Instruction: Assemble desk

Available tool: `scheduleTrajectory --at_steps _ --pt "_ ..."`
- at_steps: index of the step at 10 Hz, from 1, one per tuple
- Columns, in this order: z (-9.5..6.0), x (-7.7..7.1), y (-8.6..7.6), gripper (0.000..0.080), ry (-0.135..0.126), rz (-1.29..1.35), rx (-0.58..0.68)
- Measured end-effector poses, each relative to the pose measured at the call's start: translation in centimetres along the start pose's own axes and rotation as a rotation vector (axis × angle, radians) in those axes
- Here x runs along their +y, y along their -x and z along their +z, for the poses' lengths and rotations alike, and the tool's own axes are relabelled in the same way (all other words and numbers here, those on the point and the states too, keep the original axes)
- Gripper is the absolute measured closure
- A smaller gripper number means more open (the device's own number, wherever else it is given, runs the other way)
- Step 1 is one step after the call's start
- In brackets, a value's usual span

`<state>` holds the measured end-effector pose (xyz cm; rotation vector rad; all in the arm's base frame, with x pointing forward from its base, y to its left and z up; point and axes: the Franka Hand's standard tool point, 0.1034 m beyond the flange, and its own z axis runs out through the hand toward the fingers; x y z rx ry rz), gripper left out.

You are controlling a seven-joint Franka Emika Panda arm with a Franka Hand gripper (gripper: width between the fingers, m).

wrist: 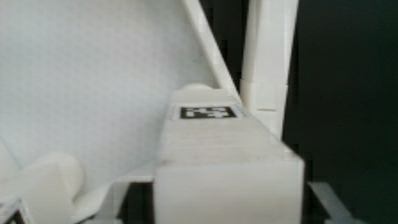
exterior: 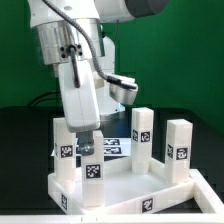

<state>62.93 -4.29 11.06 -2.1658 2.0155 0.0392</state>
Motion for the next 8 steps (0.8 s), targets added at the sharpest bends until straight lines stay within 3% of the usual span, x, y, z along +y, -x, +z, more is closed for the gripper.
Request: scheduleTrajectory --at_steps 1,2,3,4,7,8 --pt "0.01 -0.01 -0.03 0.0434 -0.001 -0.064 0.000" --pt "-0.06 -0.23 0.05 0.0297 -0.007 -0.174 0.010" --pt "-0.19 -0.76 0.40 0.0297 -0.029 -0.390 0.025" --pt "-0.12 -0.93 0.56 0.0179 -0.052 -0.640 0.043" --pt "0.11 -0.73 0.64 0.0152 -0.049 -0.883 0.053" --pt "0.03 -0.78 0.66 0.0152 -0.034 -1.043 0.067"
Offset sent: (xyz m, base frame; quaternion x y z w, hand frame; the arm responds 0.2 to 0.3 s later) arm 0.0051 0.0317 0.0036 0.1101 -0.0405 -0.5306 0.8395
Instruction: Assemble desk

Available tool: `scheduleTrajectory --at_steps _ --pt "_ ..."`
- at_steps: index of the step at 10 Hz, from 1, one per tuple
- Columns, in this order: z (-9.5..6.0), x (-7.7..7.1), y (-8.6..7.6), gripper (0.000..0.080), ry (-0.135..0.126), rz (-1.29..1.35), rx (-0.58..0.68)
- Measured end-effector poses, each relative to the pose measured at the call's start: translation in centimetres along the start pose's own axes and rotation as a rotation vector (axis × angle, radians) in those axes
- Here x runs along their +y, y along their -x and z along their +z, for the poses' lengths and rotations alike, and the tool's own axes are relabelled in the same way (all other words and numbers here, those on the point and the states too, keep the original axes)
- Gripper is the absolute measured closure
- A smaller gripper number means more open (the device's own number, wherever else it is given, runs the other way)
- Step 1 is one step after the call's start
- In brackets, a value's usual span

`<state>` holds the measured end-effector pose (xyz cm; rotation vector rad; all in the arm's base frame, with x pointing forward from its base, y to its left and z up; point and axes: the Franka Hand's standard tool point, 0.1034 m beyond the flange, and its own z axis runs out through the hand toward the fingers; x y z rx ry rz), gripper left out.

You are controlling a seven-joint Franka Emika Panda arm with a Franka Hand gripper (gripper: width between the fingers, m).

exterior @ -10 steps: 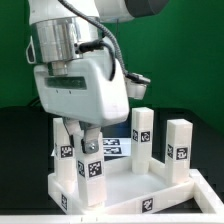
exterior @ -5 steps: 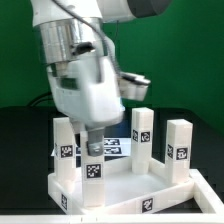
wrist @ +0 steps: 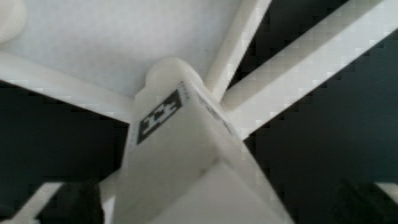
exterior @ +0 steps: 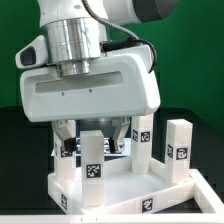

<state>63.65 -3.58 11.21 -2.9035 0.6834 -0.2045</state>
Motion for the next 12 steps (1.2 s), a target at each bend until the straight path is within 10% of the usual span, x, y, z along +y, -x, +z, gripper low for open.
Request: scheduleTrajectory --at_steps 4,6,12 --pt "0.3 -0.7 0.8 0.0150 0.045 -0.545 -0.025" --pt "0.3 -0.6 0.8 0.0396 0.047 -0.532 -0.026" --pt "0.5 -0.8 0.8 0.0511 0.050 0.310 -0.057"
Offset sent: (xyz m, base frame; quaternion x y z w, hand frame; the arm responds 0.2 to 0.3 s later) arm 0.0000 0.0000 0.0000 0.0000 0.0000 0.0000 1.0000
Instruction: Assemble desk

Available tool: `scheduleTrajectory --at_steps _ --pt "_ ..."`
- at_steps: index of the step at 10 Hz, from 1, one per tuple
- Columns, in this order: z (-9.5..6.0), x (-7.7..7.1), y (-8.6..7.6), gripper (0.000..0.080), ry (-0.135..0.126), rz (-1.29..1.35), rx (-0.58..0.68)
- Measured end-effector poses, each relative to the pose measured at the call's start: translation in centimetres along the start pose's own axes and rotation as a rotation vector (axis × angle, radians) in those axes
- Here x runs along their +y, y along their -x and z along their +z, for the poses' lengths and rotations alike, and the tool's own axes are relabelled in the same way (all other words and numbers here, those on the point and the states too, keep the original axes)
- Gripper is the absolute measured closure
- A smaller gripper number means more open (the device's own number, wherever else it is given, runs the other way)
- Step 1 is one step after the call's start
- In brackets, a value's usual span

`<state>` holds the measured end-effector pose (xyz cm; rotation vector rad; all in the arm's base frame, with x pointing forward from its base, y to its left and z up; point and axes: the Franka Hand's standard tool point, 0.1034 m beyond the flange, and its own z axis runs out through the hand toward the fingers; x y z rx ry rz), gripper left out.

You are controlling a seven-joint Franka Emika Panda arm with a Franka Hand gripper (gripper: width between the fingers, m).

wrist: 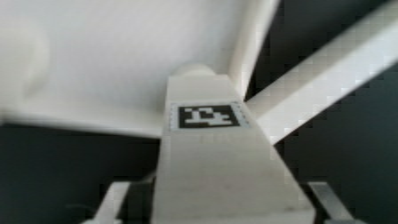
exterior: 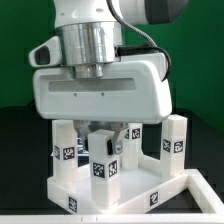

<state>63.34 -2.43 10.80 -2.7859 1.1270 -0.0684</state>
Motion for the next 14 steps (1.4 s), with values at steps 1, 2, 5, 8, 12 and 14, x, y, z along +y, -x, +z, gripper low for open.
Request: scheduleTrajectory --at_steps 1,2,5,8,12,14 --pt "0.0 0.0 0.1 0.0511 0.001 0.053 -0.001" --pt "0.0 0.0 0.1 0.0511 0.002 0.107 -0.004" --pt "-0.2 0.3 0.1 0.0511 0.030 0.616 -0.047" --pt "0.3 0.0 1.0 0.0511 0.024 0.837 -0.099" --pt "0.6 -1.6 2.6 0.0179 -0.014 0.199 -0.053" --pt "0.6 -1.3 2.4 0.0155 -0.015 0.068 -0.051"
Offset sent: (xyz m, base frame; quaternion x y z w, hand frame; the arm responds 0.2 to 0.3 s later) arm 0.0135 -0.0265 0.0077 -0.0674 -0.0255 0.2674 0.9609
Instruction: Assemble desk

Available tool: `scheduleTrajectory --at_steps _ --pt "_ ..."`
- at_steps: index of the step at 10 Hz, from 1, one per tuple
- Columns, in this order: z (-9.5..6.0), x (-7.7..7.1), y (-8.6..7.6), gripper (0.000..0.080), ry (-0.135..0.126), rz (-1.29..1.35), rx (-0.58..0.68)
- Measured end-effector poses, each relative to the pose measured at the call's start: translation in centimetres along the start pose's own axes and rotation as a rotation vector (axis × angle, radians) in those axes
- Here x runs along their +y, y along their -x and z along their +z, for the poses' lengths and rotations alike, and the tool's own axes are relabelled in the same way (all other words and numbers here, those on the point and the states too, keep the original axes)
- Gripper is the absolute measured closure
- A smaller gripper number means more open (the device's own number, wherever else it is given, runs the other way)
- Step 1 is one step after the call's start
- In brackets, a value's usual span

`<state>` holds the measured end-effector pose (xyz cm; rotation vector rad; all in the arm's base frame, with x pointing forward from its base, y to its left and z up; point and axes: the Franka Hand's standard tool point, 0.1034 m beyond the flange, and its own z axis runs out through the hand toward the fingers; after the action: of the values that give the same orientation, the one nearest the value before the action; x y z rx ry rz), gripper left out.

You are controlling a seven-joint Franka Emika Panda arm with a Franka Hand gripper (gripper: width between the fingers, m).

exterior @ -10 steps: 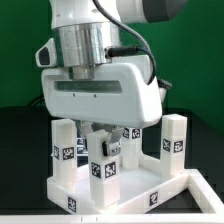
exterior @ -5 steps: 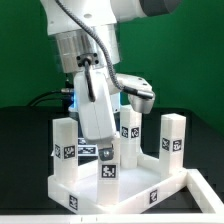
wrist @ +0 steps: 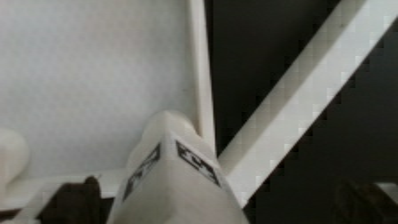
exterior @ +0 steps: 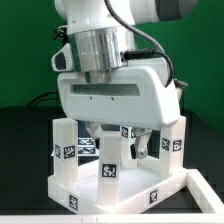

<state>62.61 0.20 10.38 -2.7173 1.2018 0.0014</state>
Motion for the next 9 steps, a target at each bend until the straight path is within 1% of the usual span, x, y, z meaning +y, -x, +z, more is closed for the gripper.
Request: scheduleTrajectory --at_steps 1,2,3,4,5,6,7,8,9 --pt "-0.1 0.0 -0.2 0.0151 0.000 -0.122 0.007" --pt "-0.3 0.2 -0.9 0.0151 0.013 -0.359 0.040" --pt "-0.4 0.4 -1.2 0.0151 0.041 -0.562 0.054" --pt "-0.3 0.5 -1.2 0.0151 0.057 -0.688 0.052" --pt "-0.2 0.4 -1.1 0.0151 0.051 -0.645 0.051" --pt "-0.2 0.4 -1.1 0.0260 0.050 -0.632 0.051" --pt "-0.2 0.5 -1.1 0.0394 0.051 -0.633 0.051" --pt "-0.2 0.5 -1.2 0.0394 0.048 -0.556 0.053" --pt "-0.3 0.5 -1.5 0.0515 0.042 -0.404 0.062"
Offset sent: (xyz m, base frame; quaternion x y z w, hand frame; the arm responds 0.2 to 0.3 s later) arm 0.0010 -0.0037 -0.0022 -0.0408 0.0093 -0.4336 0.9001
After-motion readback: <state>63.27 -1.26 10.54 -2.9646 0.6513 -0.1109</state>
